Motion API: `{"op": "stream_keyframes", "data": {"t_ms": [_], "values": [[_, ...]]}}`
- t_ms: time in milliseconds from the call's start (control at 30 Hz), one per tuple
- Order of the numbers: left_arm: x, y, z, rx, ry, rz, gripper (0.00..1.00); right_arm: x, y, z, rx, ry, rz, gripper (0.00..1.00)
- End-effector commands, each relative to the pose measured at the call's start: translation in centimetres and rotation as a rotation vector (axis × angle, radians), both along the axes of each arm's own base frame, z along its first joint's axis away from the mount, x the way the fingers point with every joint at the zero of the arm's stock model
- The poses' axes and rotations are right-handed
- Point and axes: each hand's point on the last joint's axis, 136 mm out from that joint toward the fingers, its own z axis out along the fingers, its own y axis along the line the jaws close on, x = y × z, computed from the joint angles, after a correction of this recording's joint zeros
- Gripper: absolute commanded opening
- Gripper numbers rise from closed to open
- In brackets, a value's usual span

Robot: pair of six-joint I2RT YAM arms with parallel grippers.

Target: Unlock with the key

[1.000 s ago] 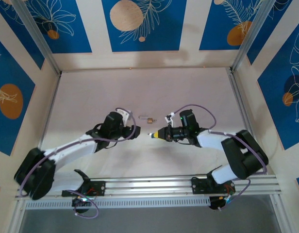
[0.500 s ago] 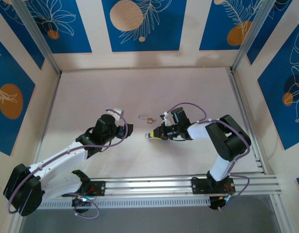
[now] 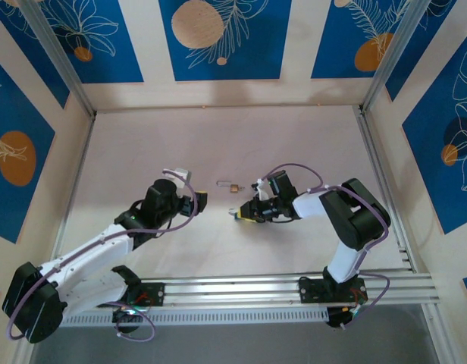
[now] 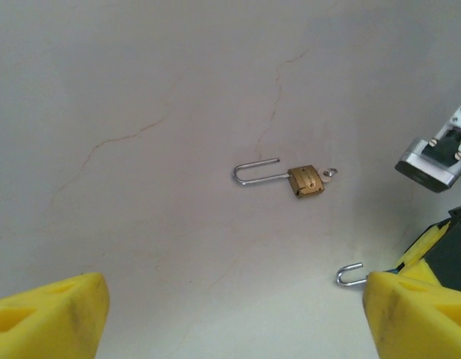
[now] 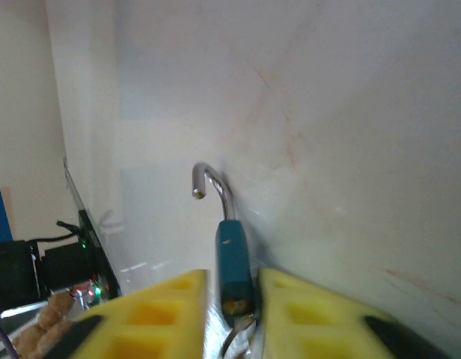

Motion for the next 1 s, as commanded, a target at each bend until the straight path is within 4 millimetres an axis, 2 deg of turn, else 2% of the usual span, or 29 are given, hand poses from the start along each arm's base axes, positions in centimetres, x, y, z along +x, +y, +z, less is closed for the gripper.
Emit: {"op": "stream_keyframes", "data": {"t_ms": [0,67,333,400,433,467,600,733,767,800,833,900,967], "values": [[0.0,0.8,1.0,0.005,-0.020,0.026,1.00,0.3,-1.1,0.0,-0.029,0.014,-0.023,0.38],[0.0,1.0,1.9,-0.004,-0.035,0.032,1.00,0.7,-1.7,0.5,-0.033,0.012,-0.035,0.47],[0.5,2.6,4.0,-0.016,-0.095,0.126,1.00,3.4,-5.8,3.9,-0.182,-0.082,-0.129,0.67],[0.8,3.3,4.6,-0.003,-0.109,0.167,1.00,3.9,-6.7,5.3,-0.224,-0.122,-0.148,0.81],[1.0,3.8,5.0,0.009,-0.119,0.193,1.00,4.1,-6.8,6.5,-0.227,-0.157,-0.147,0.99],[1.2,4.2,5.3,0.021,-0.131,0.213,1.00,4.2,-6.9,7.7,-0.226,-0.190,-0.145,0.99],[1.5,6.0,7.6,0.070,-0.217,0.292,1.00,4.6,-6.2,15.4,-0.155,-0.408,-0.143,0.99],[1.7,8.0,9.4,0.043,-0.369,0.387,1.00,4.8,-6.6,23.9,-0.124,-0.699,-0.253,0.99],[1.6,7.8,10.3,0.028,-0.432,0.369,1.00,5.0,-7.2,25.2,-0.156,-0.736,-0.334,0.99],[1.3,6.6,11.6,0.039,-0.532,0.273,1.00,5.4,-7.5,26.5,-0.167,-0.786,-0.416,0.99],[0.7,5.9,12.7,0.035,-0.629,0.209,1.00,5.4,-7.0,27.2,-0.159,-0.864,-0.424,0.99],[0.1,7.4,13.5,-0.029,-0.717,0.288,1.00,5.6,-6.4,27.4,-0.177,-0.980,-0.397,0.99],[-0.2,8.9,13.2,0.030,-0.777,0.351,1.00,6.5,-6.7,26.6,-0.258,-1.067,-0.391,0.99]]}}
